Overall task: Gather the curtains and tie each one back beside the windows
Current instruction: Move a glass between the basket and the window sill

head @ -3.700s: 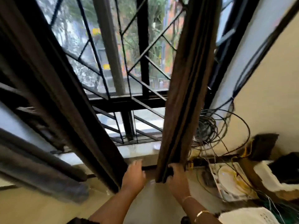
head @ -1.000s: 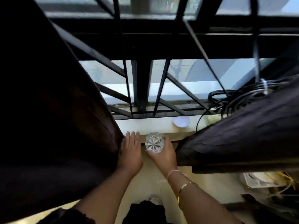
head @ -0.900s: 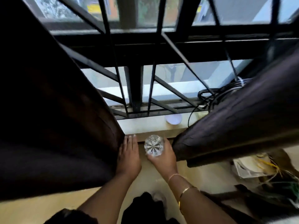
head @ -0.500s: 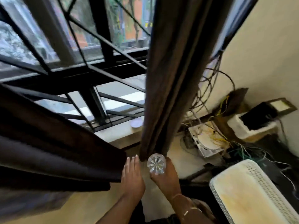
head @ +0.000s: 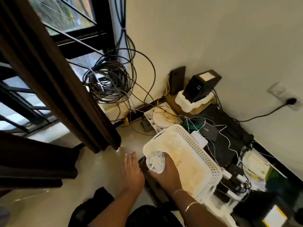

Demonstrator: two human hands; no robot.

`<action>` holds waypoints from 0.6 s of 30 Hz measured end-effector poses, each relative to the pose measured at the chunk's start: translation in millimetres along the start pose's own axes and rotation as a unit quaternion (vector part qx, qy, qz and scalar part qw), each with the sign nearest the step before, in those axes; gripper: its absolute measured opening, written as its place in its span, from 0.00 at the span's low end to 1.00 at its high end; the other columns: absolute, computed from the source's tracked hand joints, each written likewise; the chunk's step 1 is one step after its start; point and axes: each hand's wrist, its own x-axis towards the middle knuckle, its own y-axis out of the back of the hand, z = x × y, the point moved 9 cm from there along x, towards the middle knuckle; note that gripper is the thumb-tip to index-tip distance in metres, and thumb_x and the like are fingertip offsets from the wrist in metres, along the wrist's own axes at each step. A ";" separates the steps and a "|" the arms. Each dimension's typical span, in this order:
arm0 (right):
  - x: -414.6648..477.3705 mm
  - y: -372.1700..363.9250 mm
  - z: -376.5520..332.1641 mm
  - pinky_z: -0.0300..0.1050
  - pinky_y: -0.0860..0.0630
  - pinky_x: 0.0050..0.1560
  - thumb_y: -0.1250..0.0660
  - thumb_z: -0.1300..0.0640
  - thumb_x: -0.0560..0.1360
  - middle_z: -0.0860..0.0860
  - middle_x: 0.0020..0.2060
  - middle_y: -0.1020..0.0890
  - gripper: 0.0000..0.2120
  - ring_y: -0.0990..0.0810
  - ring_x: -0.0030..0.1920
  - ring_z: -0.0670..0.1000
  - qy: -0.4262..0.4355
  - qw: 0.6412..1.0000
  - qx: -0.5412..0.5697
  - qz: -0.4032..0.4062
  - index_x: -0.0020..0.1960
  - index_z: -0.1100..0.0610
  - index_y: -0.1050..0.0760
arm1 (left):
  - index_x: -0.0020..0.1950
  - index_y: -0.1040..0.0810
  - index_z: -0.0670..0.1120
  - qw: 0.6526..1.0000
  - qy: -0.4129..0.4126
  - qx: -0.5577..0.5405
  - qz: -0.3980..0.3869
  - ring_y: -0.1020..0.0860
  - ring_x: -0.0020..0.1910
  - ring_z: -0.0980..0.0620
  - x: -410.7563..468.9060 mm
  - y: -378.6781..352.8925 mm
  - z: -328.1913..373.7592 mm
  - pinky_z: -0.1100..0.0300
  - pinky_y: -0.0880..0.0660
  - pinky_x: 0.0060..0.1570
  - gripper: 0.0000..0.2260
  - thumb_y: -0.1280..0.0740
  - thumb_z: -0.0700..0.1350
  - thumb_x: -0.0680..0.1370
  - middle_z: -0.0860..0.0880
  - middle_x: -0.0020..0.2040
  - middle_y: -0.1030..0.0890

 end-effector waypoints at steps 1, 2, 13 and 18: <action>-0.2 15.5 13.3 0.40 0.31 0.61 0.26 0.49 0.62 0.45 0.60 0.25 0.34 0.27 0.63 0.49 -0.012 1.000 -0.001 0.010 0.65 0.50 0.33 | 0.76 0.54 0.44 1.000 -0.004 -0.001 -0.003 0.55 0.76 0.50 -2.6 -8.7 12.5 0.57 0.49 0.72 0.28 0.46 0.40 0.79 0.48 0.77 0.52; 0.3 28.1 25.1 0.41 0.31 0.61 0.25 0.49 0.62 0.47 0.61 0.26 0.35 0.28 0.64 0.51 -0.026 1.000 -0.008 0.016 0.66 0.50 0.34 | 0.76 0.54 0.44 1.000 -0.006 -0.002 -0.005 0.55 0.76 0.49 -4.5 -15.8 22.0 0.58 0.50 0.72 0.27 0.46 0.41 0.79 0.48 0.77 0.52; 13.9 43.7 125.6 0.44 0.34 0.63 0.24 0.55 0.66 0.56 0.68 0.34 0.41 0.32 0.67 0.56 -0.123 0.991 -0.041 -0.016 0.72 0.58 0.42 | 0.76 0.52 0.43 1.000 -0.010 0.008 -0.020 0.51 0.76 0.46 -13.8 -68.1 50.0 0.56 0.52 0.74 0.28 0.43 0.40 0.78 0.46 0.76 0.46; 26.1 26.9 141.2 0.45 0.33 0.62 0.25 0.55 0.66 0.57 0.66 0.34 0.42 0.32 0.66 0.58 -0.125 0.991 -0.038 -0.022 0.73 0.57 0.43 | 0.76 0.51 0.42 1.000 -0.006 0.000 -0.009 0.51 0.76 0.47 -3.8 -79.6 43.6 0.58 0.54 0.73 0.28 0.42 0.40 0.78 0.45 0.76 0.45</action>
